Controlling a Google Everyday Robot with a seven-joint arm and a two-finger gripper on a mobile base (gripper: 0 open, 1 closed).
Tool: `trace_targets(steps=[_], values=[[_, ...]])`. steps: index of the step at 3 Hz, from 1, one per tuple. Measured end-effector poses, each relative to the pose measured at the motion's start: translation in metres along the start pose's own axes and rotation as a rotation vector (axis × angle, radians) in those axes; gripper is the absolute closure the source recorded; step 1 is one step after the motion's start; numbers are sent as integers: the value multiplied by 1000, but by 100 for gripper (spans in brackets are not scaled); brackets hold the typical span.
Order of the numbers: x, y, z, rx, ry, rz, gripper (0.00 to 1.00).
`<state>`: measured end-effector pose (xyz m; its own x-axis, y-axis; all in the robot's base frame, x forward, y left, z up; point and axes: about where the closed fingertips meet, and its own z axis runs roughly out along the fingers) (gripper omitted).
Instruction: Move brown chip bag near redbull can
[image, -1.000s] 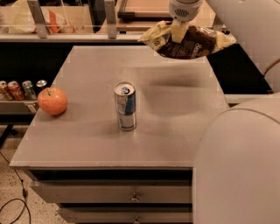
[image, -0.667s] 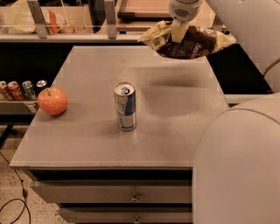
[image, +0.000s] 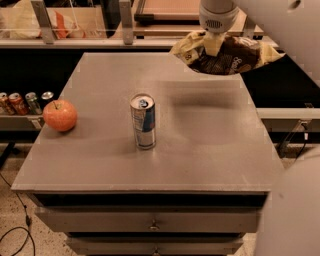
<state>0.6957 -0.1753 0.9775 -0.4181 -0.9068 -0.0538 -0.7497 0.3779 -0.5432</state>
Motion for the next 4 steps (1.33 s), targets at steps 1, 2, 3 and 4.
trace_targets(steps=[1, 2, 3, 4], values=[[18, 19, -9, 24, 34, 14, 100], [32, 39, -18, 14, 36, 21, 100], [37, 61, -27, -7, 18, 15, 100], [32, 82, -32, -24, 6, -9, 100]])
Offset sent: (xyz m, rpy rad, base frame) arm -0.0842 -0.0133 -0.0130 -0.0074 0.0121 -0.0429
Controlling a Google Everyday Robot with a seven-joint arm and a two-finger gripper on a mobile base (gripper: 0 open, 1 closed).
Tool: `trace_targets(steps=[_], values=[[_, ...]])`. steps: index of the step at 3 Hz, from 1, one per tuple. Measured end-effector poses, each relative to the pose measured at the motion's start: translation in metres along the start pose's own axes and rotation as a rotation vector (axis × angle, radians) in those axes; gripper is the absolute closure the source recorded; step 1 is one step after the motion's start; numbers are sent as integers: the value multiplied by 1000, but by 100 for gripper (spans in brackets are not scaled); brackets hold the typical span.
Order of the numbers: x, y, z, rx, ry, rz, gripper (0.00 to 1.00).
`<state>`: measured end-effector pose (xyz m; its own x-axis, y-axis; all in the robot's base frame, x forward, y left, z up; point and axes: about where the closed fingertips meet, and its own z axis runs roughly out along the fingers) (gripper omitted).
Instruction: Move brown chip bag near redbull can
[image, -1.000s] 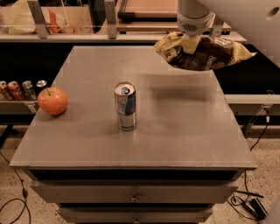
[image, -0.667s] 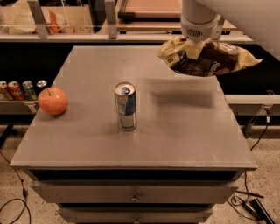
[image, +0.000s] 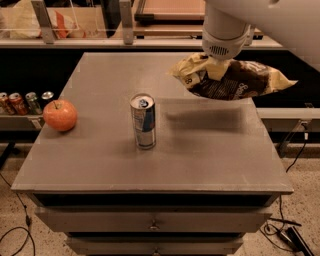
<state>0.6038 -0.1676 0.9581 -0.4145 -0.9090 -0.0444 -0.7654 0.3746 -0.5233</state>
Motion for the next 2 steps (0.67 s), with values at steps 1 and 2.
trace_targets(steps=[1, 2], values=[[-6, 22, -4, -11, -3, -26, 100], [-13, 37, -3, -22, -9, -42, 100]])
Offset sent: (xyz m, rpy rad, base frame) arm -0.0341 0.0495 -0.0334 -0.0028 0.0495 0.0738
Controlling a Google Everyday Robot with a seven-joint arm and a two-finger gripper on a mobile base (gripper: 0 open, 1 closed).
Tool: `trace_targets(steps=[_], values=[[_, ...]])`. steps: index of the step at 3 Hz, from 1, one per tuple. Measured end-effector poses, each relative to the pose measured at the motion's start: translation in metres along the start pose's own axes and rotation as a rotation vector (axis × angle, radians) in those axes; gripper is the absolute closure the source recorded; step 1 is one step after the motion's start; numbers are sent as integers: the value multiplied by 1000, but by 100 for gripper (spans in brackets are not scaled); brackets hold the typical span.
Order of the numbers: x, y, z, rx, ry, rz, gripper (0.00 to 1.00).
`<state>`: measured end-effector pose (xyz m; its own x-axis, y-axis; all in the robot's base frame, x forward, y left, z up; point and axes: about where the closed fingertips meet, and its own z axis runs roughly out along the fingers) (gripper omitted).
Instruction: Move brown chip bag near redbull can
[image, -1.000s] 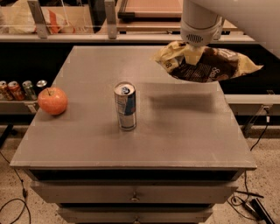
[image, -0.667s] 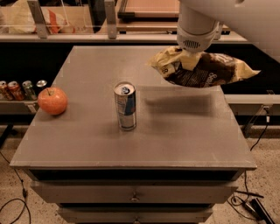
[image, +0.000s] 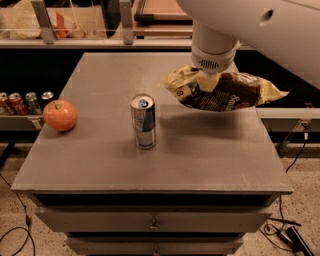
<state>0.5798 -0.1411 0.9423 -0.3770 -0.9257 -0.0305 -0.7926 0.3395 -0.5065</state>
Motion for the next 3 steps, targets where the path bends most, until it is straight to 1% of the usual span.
trace_targets(steps=[1, 2, 3], values=[[-15, 17, 9, -10, -12, -2, 100], [-28, 30, 19, -22, -28, 14, 100], [-35, 37, 30, -28, -25, 47, 100]])
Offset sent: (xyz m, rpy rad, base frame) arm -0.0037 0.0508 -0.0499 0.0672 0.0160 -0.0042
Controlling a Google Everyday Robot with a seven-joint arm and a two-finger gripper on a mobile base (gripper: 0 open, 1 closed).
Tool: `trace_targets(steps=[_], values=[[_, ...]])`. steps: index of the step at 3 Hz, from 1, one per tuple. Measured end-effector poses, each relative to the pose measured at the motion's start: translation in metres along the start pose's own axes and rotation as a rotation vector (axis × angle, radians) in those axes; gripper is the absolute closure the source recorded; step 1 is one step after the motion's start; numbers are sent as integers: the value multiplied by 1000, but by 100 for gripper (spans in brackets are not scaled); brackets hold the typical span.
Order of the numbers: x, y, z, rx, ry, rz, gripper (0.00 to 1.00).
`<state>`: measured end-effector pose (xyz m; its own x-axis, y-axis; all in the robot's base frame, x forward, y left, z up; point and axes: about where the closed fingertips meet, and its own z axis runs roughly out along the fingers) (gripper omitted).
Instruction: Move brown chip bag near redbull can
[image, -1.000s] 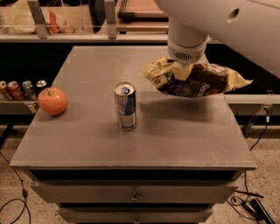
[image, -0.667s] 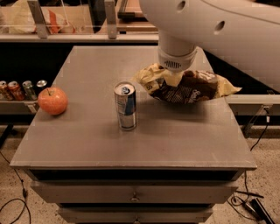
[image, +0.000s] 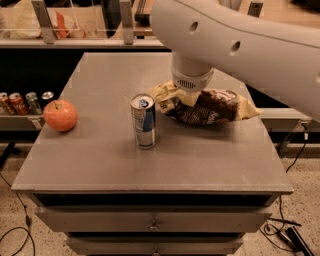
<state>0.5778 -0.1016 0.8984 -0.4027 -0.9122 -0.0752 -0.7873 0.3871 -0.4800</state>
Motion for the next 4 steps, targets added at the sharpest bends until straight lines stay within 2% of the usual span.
trace_targets(steps=[2, 3, 4], values=[[4, -10, 13, 29, 47, 92, 100], [9, -14, 21, 6, 42, 116, 100], [10, -15, 21, 1, 40, 119, 82]])
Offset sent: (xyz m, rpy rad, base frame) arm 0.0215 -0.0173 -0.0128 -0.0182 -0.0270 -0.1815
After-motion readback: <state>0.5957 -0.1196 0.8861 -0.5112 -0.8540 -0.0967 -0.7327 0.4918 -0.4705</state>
